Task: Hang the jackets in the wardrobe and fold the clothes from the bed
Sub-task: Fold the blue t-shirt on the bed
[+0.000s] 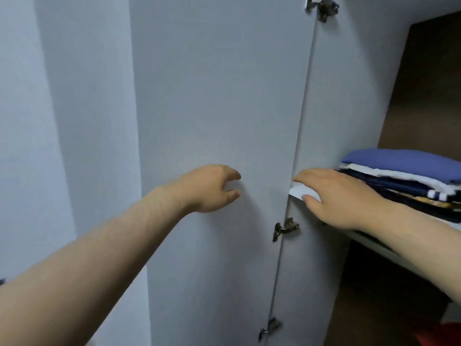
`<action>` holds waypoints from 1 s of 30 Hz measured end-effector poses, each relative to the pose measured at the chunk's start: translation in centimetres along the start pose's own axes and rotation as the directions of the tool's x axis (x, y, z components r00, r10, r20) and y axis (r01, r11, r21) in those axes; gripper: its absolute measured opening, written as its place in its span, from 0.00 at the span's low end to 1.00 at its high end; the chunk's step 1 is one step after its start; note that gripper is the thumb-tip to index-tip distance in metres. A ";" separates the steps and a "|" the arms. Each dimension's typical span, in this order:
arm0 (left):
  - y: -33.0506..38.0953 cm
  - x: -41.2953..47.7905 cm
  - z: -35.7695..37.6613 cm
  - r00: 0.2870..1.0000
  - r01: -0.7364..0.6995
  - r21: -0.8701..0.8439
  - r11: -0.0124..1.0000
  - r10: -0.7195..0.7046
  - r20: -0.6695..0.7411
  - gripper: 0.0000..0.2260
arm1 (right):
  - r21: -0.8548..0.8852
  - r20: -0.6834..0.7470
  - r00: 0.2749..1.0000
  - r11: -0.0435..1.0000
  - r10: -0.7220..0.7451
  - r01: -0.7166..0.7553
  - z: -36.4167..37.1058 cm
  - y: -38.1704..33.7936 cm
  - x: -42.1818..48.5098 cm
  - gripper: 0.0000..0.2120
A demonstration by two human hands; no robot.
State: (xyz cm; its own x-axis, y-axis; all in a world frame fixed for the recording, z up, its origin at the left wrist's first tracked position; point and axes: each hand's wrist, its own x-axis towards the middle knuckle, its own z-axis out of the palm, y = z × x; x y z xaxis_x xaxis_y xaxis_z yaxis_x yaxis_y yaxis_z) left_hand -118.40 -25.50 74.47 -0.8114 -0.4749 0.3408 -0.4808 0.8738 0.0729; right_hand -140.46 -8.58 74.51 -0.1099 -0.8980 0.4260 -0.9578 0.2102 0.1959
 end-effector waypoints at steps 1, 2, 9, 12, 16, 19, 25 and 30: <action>-1.2 -1.9 -0.7 1.000 0.024 0.005 1.000 -0.024 -0.007 0.22 | 0.012 0.001 0.999 0.999 -0.046 0.046 0.1 -2.1 0.6 0.21; -2.4 -3.9 -1.4 0.999 0.049 0.006 0.999 -0.049 -0.011 0.21 | 0.023 0.008 0.996 0.996 -0.088 0.088 0.2 -4.3 1.2 0.22; -10.0 -18.0 -5.5 0.952 0.306 -0.028 0.952 -0.306 -0.004 0.17 | 0.112 0.120 0.940 0.945 -0.320 0.307 0.2 -19.4 3.5 0.21; -14.7 -25.0 -6.8 0.882 0.468 -0.033 0.883 -0.465 0.077 0.18 | 0.196 0.120 0.905 0.904 -0.408 0.381 -0.7 -27.0 3.9 0.20; -20.4 -34.7 -9.0 0.777 0.622 0.014 0.783 -0.620 0.108 0.18 | 0.300 0.093 0.855 0.833 -0.511 0.466 -1.3 -37.6 4.3 0.21; -23.9 -41.6 -10.5 0.717 0.692 0.023 0.722 -0.690 0.102 0.19 | 0.313 0.096 0.804 0.785 -0.587 0.535 -1.5 -45.1 4.2 0.21; -28.0 -56.3 -12.1 0.613 0.782 0.077 0.618 -0.786 0.087 0.20 | 0.336 0.048 0.712 0.682 -0.701 0.649 -2.1 -58.8 3.2 0.22; -30.0 -69.0 -12.2 0.426 0.898 0.065 0.436 -0.896 0.126 0.21 | 0.386 0.045 0.612 0.579 -0.789 0.718 -1.2 -68.7 1.9 0.22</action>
State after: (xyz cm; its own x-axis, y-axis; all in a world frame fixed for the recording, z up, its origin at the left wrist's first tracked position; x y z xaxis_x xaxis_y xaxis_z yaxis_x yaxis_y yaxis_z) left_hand -43.97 -17.68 60.19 0.0438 -0.9983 -0.0382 -0.9596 -0.0526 0.2765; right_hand -74.50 -24.26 62.95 0.6769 -0.7331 0.0660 -0.7360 -0.6725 0.0781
